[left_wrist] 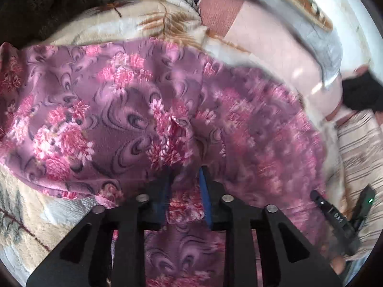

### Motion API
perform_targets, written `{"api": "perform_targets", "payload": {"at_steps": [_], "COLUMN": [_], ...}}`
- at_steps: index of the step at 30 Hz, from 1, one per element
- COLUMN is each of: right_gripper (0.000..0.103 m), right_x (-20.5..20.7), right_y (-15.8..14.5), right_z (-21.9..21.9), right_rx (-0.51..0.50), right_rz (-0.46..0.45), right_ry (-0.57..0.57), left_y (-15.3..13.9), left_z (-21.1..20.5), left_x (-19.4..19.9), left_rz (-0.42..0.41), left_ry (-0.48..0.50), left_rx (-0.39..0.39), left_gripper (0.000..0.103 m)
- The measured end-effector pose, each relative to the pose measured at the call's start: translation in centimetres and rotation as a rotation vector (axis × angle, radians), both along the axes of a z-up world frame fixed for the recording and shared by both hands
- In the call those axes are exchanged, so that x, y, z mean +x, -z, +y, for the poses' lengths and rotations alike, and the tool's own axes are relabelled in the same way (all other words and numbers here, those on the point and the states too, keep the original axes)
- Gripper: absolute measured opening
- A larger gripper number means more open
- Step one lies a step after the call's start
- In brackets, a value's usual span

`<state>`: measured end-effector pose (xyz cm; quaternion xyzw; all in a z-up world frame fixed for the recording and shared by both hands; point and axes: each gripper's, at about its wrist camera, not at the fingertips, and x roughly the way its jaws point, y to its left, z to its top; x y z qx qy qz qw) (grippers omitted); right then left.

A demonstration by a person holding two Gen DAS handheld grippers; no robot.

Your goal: Fold small clothes

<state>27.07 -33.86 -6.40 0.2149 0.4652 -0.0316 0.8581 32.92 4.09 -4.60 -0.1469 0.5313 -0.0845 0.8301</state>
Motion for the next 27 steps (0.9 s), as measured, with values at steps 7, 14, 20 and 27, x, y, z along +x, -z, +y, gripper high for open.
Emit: {"api": "perform_targets", "payload": {"at_steps": [7, 14, 20, 27], "right_gripper": [0.033, 0.032, 0.033, 0.048], "right_x": [1.0, 3.9, 3.6, 3.9], "right_y": [-3.6, -2.9, -0.7, -1.5], "right_z": [6.9, 18.0, 23.1, 26.8], "right_rx": [0.046, 0.112, -0.051, -0.131], "right_rz": [-0.147, -0.157, -0.138, -0.093], "right_ry": [-0.143, -0.366, -0.437, -0.535], "left_y": [-2.1, -3.8, -5.4, -6.9], "left_z": [2.2, 7.2, 14.6, 24.6], "left_x": [0.0, -0.6, -1.7, -5.9], "left_rz": [-0.027, -0.066, -0.082, -0.063], "left_ry": [-0.047, -0.194, -0.390, -0.714], "left_rx": [-0.089, -0.110, -0.088, 0.114], "left_gripper": [0.021, 0.042, 0.047, 0.055]}}
